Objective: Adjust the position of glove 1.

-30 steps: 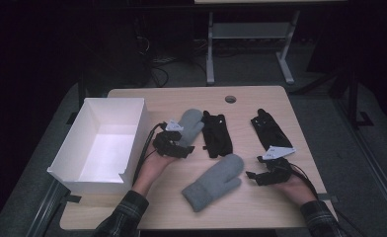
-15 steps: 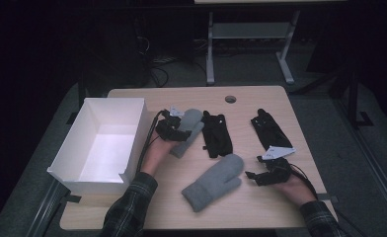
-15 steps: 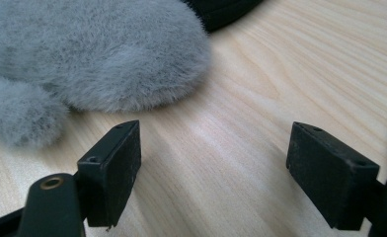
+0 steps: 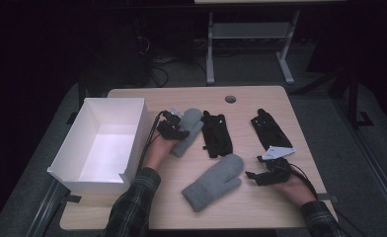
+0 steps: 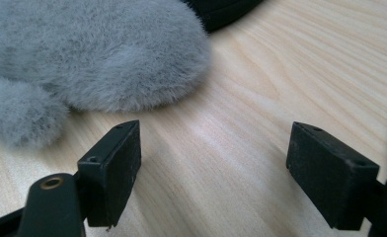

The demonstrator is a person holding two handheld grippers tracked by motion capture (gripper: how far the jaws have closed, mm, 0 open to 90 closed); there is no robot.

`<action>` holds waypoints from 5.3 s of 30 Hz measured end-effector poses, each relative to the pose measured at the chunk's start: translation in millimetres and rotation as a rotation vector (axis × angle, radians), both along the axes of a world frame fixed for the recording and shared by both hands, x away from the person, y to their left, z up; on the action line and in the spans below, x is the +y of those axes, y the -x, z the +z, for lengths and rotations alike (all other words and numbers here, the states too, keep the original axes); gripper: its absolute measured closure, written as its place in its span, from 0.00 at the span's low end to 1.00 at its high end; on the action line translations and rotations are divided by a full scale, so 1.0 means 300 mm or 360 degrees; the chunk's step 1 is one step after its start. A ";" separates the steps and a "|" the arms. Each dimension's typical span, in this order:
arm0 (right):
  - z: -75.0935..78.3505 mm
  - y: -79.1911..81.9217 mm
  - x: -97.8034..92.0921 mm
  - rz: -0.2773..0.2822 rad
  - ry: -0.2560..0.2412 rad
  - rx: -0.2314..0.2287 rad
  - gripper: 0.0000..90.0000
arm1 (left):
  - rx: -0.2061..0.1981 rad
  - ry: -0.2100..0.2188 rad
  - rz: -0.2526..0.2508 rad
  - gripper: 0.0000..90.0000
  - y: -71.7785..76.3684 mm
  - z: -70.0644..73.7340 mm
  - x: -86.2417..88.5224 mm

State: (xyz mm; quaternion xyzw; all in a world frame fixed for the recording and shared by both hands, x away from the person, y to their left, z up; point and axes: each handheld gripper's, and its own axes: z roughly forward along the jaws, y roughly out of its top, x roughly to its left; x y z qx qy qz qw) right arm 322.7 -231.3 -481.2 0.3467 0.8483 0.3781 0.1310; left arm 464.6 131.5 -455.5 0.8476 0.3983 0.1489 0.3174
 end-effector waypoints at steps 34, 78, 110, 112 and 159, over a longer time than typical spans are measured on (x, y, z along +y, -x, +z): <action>-0.001 -0.002 0.002 0.0024 0.0014 -0.0001 0.20 | -0.0038 0.0123 -0.0062 0.91 0.088 0.113 0.003; -0.002 -0.005 0.006 0.0022 0.0017 0.0012 0.16 | -0.0020 0.0397 -0.0601 0.96 0.441 0.245 -0.077; -0.002 -0.005 0.005 0.0027 0.0019 0.0011 0.16 | 0.0039 0.0321 -0.0725 0.97 0.522 0.188 -0.178; -0.002 -0.005 0.005 0.0026 0.0021 0.0009 0.16 | 0.0052 0.0325 -0.0731 0.97 0.525 0.181 -0.185; 0.043 -0.056 0.141 0.0034 -0.0013 0.0116 1.00 | 0.0280 0.0156 -0.0607 1.00 0.547 0.056 -0.002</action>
